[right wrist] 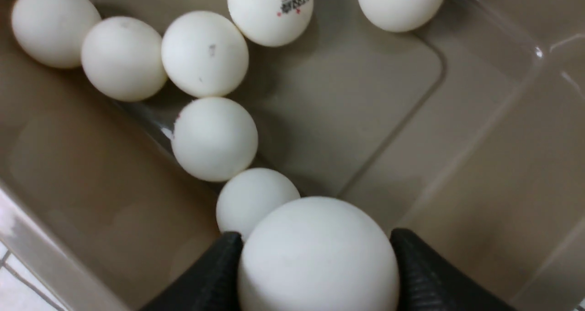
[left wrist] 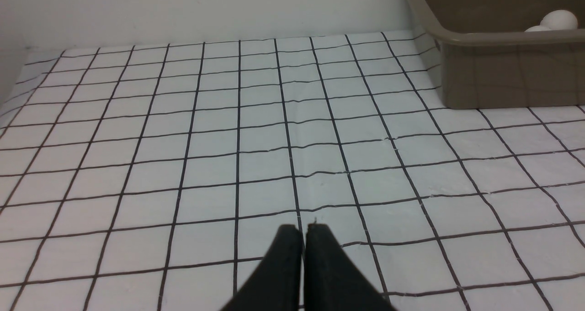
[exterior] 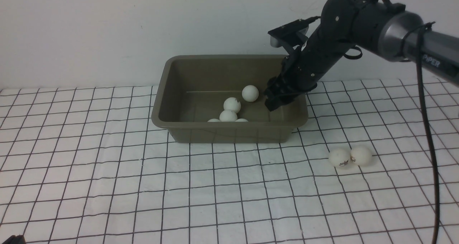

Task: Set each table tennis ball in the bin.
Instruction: Use the right arm to put the table tennis ball into the box, then use the right arm to clamp the table tennis ball closest to it

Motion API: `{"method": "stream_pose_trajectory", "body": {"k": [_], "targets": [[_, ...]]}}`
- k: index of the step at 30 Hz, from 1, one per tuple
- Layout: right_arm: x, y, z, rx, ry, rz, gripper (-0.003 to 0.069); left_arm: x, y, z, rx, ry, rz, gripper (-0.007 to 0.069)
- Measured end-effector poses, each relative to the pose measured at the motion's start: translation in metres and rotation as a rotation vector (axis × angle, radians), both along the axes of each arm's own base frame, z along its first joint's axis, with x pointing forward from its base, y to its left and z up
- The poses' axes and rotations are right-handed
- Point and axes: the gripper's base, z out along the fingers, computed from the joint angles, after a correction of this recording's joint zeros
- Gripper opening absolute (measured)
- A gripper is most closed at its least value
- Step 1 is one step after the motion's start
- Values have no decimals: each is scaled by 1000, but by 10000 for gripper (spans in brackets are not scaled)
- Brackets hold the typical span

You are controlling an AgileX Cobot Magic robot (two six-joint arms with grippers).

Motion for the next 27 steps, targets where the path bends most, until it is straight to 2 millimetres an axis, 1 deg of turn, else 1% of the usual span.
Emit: {"method": "stream_pose_trajectory", "body": {"k": [2,4,6,10,11,13,16,19,20,23,25,27], "targets": [[0,0,0,3,-3,-1,408,0,0,0,0,0,0,-4],[1,0,0,7,-8,-4,453,0,0,0,0,0,0,-4],[1,0,1,7,-9,-4,483,0,0,0,0,0,0,-4],[2,0,5,6,-13,-1,496,0,0,0,0,0,0,-4],[2,0,11,4,-16,4,496,0,0,0,0,0,0,-4],[3,-1,28,-17,-31,15,496,0,0,0,0,0,0,-4],[6,-9,59,-57,-88,-12,496,0,0,0,0,0,0,-4],[4,-26,80,-84,-127,-74,496,0,0,0,0,0,0,-4],[0,-35,90,-104,-145,-95,496,0,0,0,0,0,0,-4],[-15,-63,110,-154,-169,-143,496,0,0,0,0,0,0,-4],[-25,-84,117,-178,-161,-180,496,0,0,0,0,0,0,-4],[-35,-107,114,-195,-125,-222,496,0,0,0,0,0,0,-4]]}}
